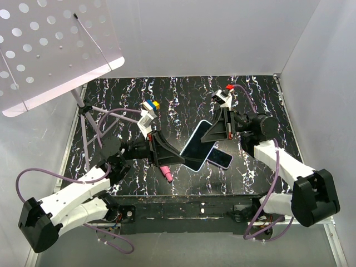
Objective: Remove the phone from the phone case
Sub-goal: Remove the phone case from the phone.
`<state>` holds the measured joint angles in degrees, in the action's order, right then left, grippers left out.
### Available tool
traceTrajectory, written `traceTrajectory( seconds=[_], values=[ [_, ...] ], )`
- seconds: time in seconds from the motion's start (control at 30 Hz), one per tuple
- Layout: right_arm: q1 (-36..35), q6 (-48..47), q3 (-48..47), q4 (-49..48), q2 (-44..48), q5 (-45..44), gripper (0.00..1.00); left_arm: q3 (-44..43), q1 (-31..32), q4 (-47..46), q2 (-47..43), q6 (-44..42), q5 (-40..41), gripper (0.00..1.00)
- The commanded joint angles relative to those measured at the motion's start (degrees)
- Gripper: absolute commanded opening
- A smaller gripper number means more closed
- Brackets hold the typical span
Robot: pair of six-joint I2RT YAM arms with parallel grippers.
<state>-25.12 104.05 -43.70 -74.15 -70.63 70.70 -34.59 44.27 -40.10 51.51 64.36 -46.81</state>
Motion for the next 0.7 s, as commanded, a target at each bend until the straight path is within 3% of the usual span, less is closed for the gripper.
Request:
traceTrajectory(
  seconds=[0.0,0.2,0.43,0.67],
  values=[
    [-1.68,12.66,-1.29,-8.56,-4.33,-6.79,0.01,-8.12,1.78,-8.51,0.08,-11.87,-4.43,0.0],
    [-1.68,19.78,-4.54,-14.44,-8.29,-7.68,0.01,-12.6,1.78,-7.62,4.29,-16.1,-9.35,0.0],
    [-1.68,19.0,-5.34,-11.55,-8.65,-7.59,0.01,-14.8,1.78,-10.53,7.91,-17.68,-11.9,0.0],
    [-1.68,13.64,-3.94,-2.59,-5.31,-7.5,0.01,-15.07,1.17,2.29,5.89,-27.95,-8.13,0.0]
  ],
)
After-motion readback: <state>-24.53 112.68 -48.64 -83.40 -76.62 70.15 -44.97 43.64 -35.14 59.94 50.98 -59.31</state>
